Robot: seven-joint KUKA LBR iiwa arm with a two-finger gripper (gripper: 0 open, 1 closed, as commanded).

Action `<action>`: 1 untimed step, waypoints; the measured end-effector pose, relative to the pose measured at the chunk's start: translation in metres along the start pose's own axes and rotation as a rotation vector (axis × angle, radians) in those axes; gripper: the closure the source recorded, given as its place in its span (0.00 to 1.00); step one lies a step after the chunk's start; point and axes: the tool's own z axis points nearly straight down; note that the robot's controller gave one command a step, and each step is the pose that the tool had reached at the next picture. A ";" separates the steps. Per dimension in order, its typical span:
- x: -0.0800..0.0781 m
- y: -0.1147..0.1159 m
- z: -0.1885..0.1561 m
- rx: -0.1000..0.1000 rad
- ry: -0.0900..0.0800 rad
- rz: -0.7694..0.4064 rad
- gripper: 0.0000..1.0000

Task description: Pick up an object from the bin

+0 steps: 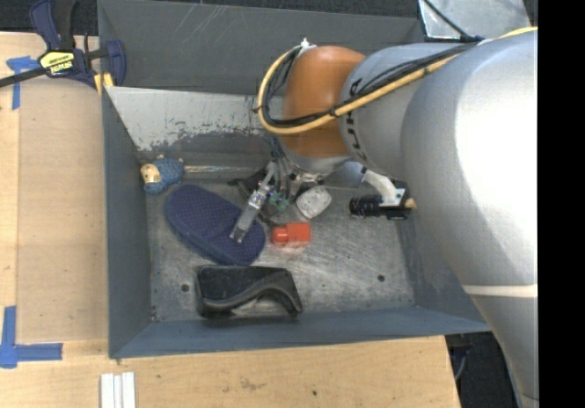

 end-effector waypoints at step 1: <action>0.001 0.004 -0.006 -0.006 0.007 0.001 1.00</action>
Offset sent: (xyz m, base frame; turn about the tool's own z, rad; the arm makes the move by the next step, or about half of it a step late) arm 0.0000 0.0000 0.0000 0.0000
